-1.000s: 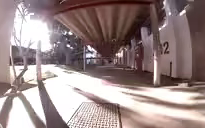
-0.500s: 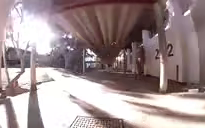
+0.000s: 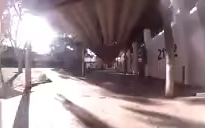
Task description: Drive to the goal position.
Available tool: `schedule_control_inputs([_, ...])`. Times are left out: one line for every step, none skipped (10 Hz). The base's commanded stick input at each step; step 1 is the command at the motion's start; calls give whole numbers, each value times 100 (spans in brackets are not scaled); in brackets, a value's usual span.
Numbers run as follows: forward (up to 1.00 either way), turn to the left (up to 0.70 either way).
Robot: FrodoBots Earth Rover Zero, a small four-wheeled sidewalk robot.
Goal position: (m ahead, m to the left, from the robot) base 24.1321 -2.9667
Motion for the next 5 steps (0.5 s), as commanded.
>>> schedule_control_inputs([70, 0])
schedule_control_inputs([70, 0])
schedule_control_inputs([70, 0])
schedule_control_inputs([70, 0])
schedule_control_inputs([70, 0])
